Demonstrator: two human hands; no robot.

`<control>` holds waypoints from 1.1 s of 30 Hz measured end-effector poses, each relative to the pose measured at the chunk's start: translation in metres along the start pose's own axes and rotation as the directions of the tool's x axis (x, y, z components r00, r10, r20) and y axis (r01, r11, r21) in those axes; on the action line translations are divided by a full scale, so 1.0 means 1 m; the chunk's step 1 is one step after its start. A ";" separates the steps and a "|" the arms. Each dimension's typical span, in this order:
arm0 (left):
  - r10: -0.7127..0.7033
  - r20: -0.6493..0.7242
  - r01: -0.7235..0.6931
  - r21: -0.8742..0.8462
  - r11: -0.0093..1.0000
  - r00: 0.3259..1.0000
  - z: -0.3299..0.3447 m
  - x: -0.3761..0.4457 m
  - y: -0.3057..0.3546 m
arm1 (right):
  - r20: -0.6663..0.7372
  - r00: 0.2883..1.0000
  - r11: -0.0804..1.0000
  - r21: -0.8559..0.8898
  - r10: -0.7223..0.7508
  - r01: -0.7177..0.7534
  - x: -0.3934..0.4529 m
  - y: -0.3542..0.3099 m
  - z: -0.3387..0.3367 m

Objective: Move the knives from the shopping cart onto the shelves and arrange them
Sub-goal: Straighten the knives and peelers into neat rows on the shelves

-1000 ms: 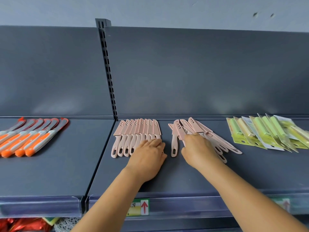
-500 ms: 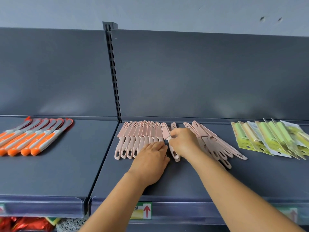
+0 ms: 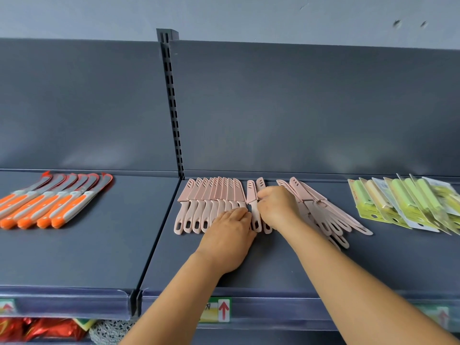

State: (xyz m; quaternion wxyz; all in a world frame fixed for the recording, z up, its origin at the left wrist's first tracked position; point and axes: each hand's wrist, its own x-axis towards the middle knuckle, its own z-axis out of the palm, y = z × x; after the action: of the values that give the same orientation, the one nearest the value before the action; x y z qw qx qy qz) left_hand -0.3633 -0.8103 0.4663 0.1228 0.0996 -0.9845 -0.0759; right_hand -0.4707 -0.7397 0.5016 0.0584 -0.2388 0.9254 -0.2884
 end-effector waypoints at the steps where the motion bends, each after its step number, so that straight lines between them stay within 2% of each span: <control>1: 0.000 -0.001 0.000 0.003 1.000 1.000 0.000 0.000 0.000 | 0.007 1.000 1.000 0.005 -0.011 0.011 -0.001 0.001 0.000; 5: 0.009 -0.012 -0.009 -0.011 1.000 1.000 0.003 0.001 -0.001 | 0.017 0.997 0.997 -0.024 -0.072 0.072 -0.006 0.003 0.002; 8: 0.021 -0.022 -0.022 -0.020 1.000 1.000 0.004 0.001 -0.001 | 0.062 0.991 0.986 -0.108 -0.118 0.124 -0.005 0.000 0.003; 12: 0.003 -0.017 -0.003 -0.018 1.000 1.000 0.002 0.000 -0.002 | 0.104 0.990 0.951 -0.283 -0.096 0.121 -0.004 -0.001 0.002; 15: -0.007 -0.008 0.007 -0.004 1.000 1.000 0.001 -0.001 -0.001 | 0.109 0.992 0.934 -0.343 -0.064 0.098 -0.006 0.003 -0.002; 21: -0.025 -0.011 0.025 -0.030 0.999 1.000 0.001 0.000 -0.001 | 0.093 0.982 0.949 -0.256 -0.165 0.184 -0.019 0.009 0.004; 29: 0.000 -0.033 0.000 -0.005 1.000 0.999 0.005 0.000 -0.004 | 0.102 0.992 0.958 -0.269 -0.080 0.105 -0.017 0.003 0.004; 33: 0.009 -0.043 -0.009 -0.013 1.000 0.999 0.007 0.001 -0.005 | 0.112 0.990 0.950 -0.292 -0.081 0.111 -0.015 0.001 0.005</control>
State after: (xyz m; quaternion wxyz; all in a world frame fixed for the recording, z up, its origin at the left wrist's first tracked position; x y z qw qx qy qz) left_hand -0.3649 -0.8146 0.4588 0.1447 0.0960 -0.9816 -0.0797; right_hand -0.4570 -0.7348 0.4968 0.0532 -0.3035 0.9415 -0.1361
